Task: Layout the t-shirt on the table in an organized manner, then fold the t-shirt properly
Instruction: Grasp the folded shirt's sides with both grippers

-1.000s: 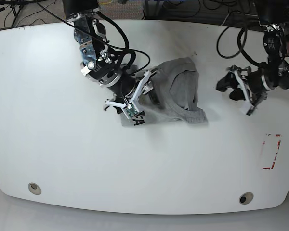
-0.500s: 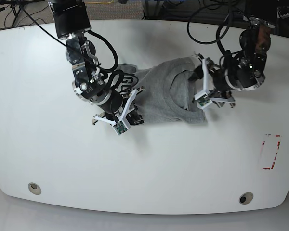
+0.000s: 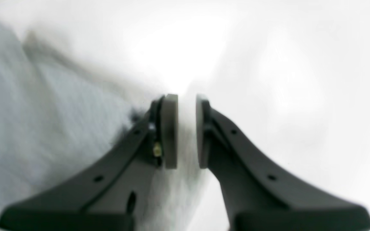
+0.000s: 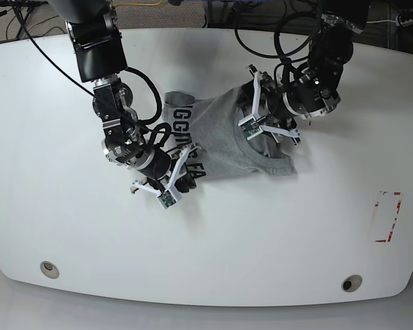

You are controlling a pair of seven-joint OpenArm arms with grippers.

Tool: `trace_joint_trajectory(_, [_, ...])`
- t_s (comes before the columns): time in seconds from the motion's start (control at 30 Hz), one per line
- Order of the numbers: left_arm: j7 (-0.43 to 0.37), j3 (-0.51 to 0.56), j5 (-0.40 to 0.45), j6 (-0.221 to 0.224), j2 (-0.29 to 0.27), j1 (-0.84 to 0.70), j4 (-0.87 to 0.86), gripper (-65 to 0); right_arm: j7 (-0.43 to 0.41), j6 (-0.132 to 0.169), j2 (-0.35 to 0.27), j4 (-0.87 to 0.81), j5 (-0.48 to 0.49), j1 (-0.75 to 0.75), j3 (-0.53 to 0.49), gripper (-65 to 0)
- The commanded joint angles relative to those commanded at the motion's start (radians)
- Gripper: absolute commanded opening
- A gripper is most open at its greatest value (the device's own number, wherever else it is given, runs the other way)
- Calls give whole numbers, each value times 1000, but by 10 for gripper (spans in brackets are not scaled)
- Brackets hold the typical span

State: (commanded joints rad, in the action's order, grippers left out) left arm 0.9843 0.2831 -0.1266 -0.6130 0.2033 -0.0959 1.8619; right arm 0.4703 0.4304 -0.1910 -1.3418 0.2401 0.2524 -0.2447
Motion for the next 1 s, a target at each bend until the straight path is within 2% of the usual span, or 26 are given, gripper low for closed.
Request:
trace_joint_trajectory(0.17, [-2,-5,49,-3,11,6,-52,-292,-51,0,0,25,0,-55,0,-563])
trace_joint_trajectory(0.3, [-5,-14,74,-3,44,38,-121,-292,-97,0,-8,25,0,-110,6,-563])
trace_joint_trajectory(0.4, [-5,-17,75,-3,51,80,-181,-292,-103,0,-18,21,8,-140,44,-563])
trace_joint_trajectory(0.6, [-8,-15,71,-5,103,157,-281,-292,-104,2,-25,-12,0,-210,104,-563])
trace_joint_trajectory(0.8, [-15,-11,71,-6,120,250,-328,-292,-100,25,-44,-100,8,-295,137,-563])
trace_joint_trajectory(0.93, [-35,-9,71,-9,121,305,-350,-292,-98,23,-43,-150,9,-341,141,-563])
trace_joint_trajectory(1.0, [-37,-9,71,-29,121,333,-347,-292,-98,20,-41,-169,9,-359,140,-563])
